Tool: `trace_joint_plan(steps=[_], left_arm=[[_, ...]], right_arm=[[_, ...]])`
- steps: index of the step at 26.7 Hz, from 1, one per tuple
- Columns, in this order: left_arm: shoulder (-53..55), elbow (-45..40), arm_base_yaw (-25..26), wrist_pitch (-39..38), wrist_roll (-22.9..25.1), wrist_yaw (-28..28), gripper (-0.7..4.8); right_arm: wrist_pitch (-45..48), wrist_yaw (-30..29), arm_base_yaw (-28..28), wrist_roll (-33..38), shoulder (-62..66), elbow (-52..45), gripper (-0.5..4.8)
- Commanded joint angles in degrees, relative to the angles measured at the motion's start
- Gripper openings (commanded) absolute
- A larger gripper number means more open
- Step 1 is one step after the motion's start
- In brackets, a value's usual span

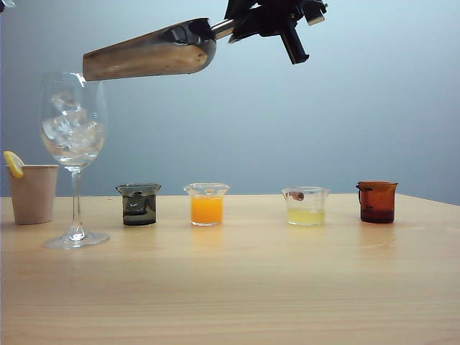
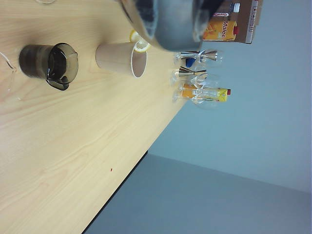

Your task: Pick up the ice scoop on the desk filled with ice cubes, pour the ice into the goblet, and finally put the scoop back on the table.

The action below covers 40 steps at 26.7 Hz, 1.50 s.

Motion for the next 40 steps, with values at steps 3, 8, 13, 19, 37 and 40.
trace_joint_plan(steps=[3, 8, 13, 19, 37, 40], left_arm=[[-0.1, 0.2, 0.1, 0.7, 0.2, 0.2, -0.06], [-0.1, 0.2, 0.1, 0.7, 0.2, 0.2, -0.05], [-0.1, 0.2, 0.1, 0.7, 0.2, 0.2, -0.05], [-0.1, 0.2, 0.1, 0.7, 0.2, 0.2, -0.06], [-0.1, 0.2, 0.1, 0.7, 0.2, 0.2, -0.05], [-0.1, 0.2, 0.1, 0.7, 0.2, 0.2, -0.05]], right_arm=[[1.8, -0.3, -0.2, 0.1, -0.7, 0.5, -0.05], [1.8, -0.3, -0.2, 0.1, -0.7, 0.5, -0.05], [1.9, -0.3, -0.2, 0.1, -0.7, 0.6, -0.05], [1.1, -0.3, -0.1, -0.6, -0.7, 2.0, -0.05], [-0.7, 0.3, 0.1, -3.9, -0.6, 3.7, -0.05], [-0.7, 0.3, 0.1, -4.0, -0.6, 3.7, -0.05]])
